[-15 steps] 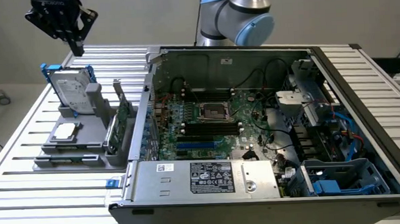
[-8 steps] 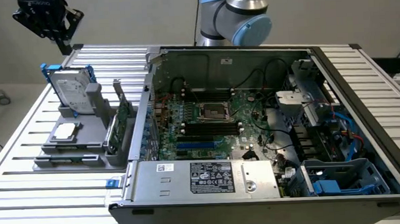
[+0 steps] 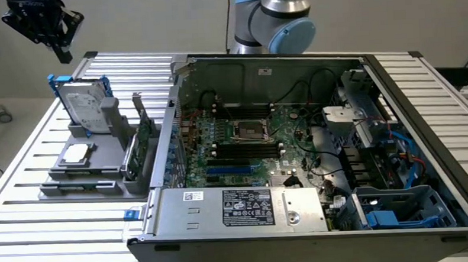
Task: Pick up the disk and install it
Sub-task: 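Reach for the disk, then pick up the disk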
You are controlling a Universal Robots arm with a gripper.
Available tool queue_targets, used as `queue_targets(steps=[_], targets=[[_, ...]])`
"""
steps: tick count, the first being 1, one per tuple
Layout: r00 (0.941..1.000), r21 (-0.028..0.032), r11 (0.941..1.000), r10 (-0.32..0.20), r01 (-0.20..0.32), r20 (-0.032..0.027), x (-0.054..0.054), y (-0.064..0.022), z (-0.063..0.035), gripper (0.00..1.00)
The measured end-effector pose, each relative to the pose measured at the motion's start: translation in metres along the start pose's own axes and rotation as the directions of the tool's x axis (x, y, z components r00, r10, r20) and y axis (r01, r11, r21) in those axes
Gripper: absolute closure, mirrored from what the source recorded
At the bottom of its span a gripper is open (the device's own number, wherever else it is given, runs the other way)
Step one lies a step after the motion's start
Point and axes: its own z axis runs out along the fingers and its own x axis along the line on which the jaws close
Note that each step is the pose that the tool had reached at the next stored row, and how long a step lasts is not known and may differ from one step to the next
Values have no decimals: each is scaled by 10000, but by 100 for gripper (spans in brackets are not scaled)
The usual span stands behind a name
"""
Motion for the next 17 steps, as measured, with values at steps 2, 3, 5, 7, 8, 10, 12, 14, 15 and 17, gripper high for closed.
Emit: queue_targets(steps=[2, 3, 5, 7, 8, 10, 12, 14, 15, 17], targets=[[10000, 0, 10000, 0, 0, -1, 75, 24, 14, 89], [10000, 1, 10000, -7, 7, -1, 100, 32, 19, 89], [10000, 1, 10000, -17, 17, -4, 122, 37, 21, 89], [10000, 0, 10000, -18, 18, -3, 123, 38, 21, 89], [10000, 1, 10000, -17, 17, -4, 124, 39, 21, 89], [10000, 1, 10000, -17, 17, -4, 126, 40, 21, 89], [10000, 1, 10000, -17, 17, -4, 126, 40, 21, 89], [10000, 1, 10000, -17, 17, -5, 126, 40, 21, 89], [10000, 1, 10000, -17, 17, -4, 126, 40, 21, 89], [10000, 1, 10000, -17, 17, -4, 126, 40, 21, 89]])
